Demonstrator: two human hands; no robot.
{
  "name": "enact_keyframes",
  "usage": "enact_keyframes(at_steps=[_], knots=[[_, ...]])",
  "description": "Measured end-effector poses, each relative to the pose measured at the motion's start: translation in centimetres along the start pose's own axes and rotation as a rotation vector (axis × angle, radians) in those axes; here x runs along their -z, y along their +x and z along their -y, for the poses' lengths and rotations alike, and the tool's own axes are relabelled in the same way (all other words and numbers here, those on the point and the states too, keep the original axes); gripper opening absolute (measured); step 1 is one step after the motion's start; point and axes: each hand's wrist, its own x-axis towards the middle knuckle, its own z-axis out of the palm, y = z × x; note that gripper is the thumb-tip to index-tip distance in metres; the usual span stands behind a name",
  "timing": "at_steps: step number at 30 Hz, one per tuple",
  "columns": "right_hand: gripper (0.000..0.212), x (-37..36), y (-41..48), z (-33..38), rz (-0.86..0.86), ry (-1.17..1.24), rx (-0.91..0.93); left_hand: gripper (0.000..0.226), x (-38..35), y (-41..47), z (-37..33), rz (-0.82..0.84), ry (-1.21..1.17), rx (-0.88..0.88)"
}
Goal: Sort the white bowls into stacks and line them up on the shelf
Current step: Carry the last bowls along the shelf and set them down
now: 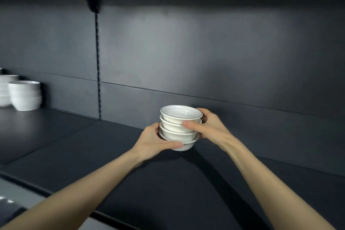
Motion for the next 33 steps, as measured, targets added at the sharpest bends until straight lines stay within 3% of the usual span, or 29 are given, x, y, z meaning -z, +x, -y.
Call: enact_keyframes(at_steps=[6, 9, 18, 21, 24, 27, 33], knots=[[0.041, -10.3, 1.8, 5.8, 0.123, 0.073, 0.097, 0.061, 11.4, -4.1, -1.0, -0.143, 0.088, -0.018], [0.044, -16.9, 2.2, 8.3, 0.167, 0.092, 0.105, 0.048, 17.8, -6.7, -0.4, -0.199, 0.124, -0.023], [0.051, -35.1, 3.9, 13.9, 0.217, 0.153, 0.124, 0.07, 35.8, -12.2, 2.3, -0.281, 0.201, 0.016], [0.041, -38.9, 5.5, 15.5, 0.241, 0.158, 0.133, 0.058, 40.0, -12.1, 3.0, -0.287, 0.197, 0.025], [0.044, -42.3, 7.6, 16.3, 0.247, 0.164, 0.136, 0.05, 43.6, -11.2, 4.1, -0.282, 0.189, 0.007], [0.049, -45.4, 10.2, 16.5, 0.245, 0.145, 0.133, 0.06, 47.1, -9.7, 5.8, -0.283, 0.19, 0.012], [0.034, -50.9, 16.7, 15.9, 0.259, 0.104, 0.128, 0.072, 53.2, -5.2, 9.4, -0.277, 0.187, 0.019]])
